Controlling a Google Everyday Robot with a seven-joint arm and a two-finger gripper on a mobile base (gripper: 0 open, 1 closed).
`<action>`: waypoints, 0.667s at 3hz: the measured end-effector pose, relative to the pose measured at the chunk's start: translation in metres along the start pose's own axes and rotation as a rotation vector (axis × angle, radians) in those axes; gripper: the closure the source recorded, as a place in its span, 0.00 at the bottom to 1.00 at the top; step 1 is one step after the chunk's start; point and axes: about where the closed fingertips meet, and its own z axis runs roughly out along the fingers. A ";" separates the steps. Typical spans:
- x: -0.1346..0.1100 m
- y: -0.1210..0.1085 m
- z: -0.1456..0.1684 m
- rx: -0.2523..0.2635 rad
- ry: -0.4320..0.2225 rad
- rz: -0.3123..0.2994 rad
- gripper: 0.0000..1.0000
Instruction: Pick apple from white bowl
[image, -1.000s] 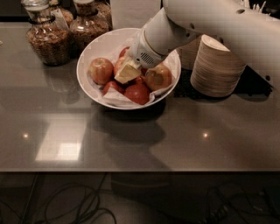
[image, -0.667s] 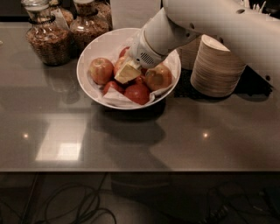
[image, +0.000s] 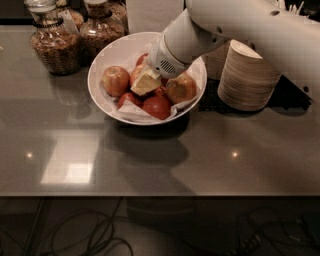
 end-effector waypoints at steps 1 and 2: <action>0.000 0.000 0.000 0.000 0.000 0.000 0.36; 0.002 0.002 0.001 0.000 0.001 0.004 0.11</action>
Offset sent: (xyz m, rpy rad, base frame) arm -0.0020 -0.0048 -0.0062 0.0032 0.0060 -0.0175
